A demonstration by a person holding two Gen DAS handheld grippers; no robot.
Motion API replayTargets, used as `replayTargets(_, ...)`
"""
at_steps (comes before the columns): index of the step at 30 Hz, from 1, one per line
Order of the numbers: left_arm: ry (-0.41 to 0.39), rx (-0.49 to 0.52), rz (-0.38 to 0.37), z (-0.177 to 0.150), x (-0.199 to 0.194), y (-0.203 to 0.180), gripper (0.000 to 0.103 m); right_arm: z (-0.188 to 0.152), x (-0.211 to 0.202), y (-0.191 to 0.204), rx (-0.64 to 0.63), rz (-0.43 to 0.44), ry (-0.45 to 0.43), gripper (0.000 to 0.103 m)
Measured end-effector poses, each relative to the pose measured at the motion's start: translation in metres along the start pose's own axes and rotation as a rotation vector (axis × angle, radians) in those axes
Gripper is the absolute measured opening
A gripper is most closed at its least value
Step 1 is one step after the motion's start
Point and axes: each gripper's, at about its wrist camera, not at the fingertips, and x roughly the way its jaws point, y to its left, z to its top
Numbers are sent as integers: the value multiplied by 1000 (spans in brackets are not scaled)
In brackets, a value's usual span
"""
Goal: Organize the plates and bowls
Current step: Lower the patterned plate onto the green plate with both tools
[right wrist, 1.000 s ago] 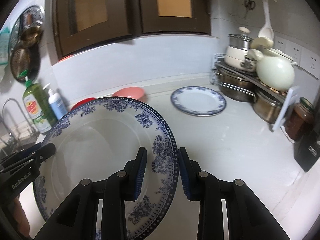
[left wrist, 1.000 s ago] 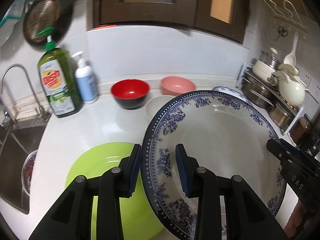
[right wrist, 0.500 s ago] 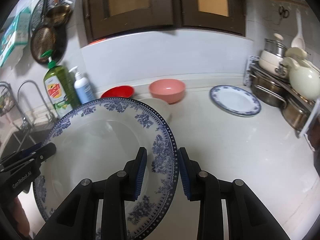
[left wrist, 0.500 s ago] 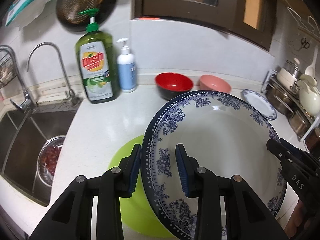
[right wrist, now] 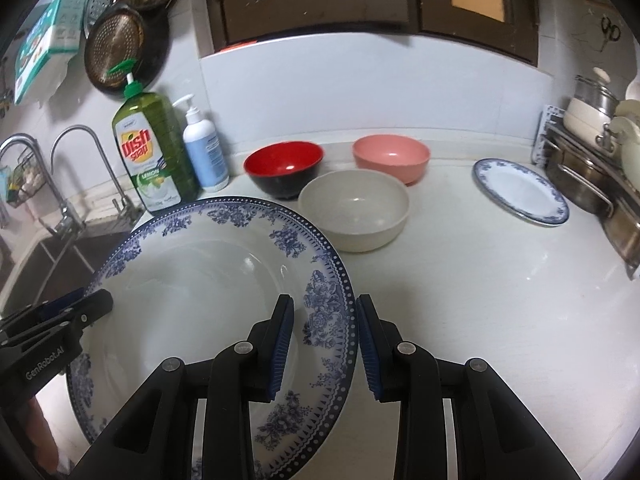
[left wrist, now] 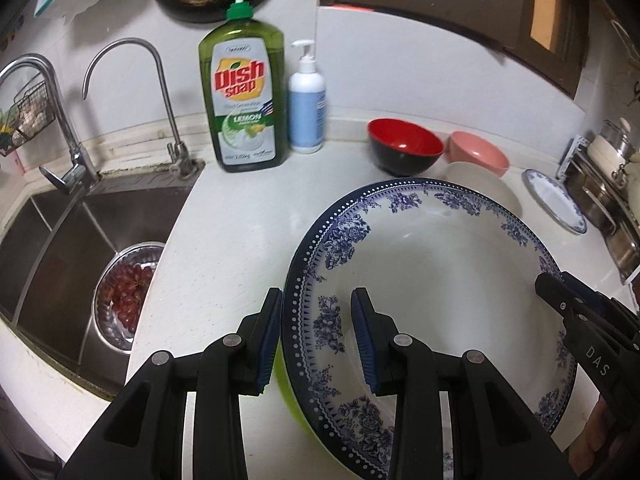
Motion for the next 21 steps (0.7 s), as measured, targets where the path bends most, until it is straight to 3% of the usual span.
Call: replayTargets(21, 74, 22, 51, -16, 49, 10, 35, -23, 54, 14, -6, 10, 112, 33)
